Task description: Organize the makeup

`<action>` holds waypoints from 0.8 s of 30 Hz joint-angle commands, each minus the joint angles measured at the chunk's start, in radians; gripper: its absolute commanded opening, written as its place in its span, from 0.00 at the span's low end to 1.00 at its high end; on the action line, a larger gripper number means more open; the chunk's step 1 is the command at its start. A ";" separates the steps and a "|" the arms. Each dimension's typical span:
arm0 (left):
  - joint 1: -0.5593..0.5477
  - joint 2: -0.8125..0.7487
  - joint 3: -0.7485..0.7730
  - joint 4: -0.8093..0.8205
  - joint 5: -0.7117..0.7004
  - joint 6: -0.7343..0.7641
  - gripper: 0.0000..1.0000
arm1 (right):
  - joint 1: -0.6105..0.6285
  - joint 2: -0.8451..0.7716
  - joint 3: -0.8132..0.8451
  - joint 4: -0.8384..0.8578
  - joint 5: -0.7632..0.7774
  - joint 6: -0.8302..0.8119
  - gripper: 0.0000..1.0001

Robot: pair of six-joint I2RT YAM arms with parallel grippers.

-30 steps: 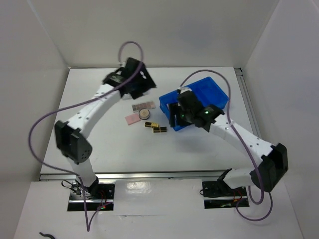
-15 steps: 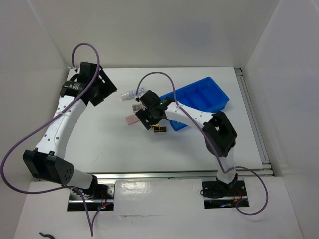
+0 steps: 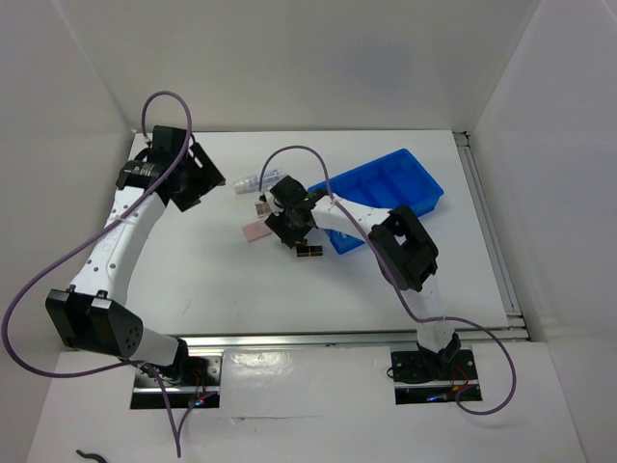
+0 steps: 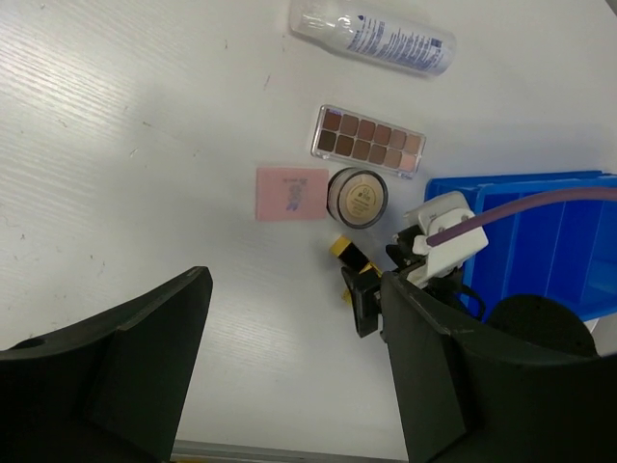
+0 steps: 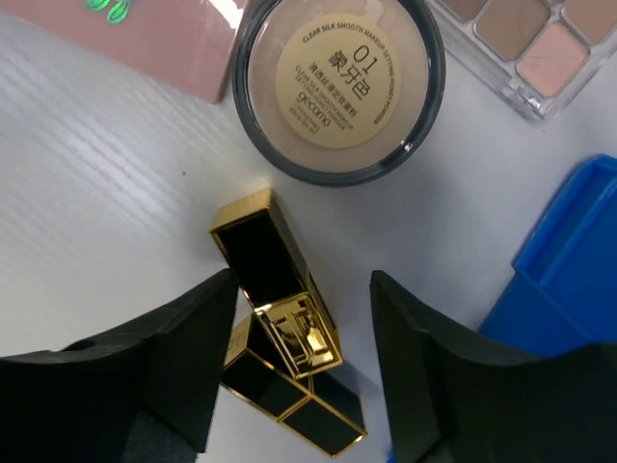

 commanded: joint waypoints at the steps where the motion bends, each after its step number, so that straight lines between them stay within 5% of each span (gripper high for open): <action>1: 0.007 -0.030 -0.004 0.025 0.020 0.032 0.84 | -0.012 0.024 0.033 0.060 -0.046 -0.029 0.63; 14: 0.016 -0.021 0.006 0.025 0.002 0.042 0.84 | -0.013 -0.008 0.054 0.072 -0.043 -0.029 0.25; 24: 0.016 -0.011 -0.020 0.070 0.077 0.083 0.84 | -0.089 -0.284 0.045 0.095 0.115 0.036 0.25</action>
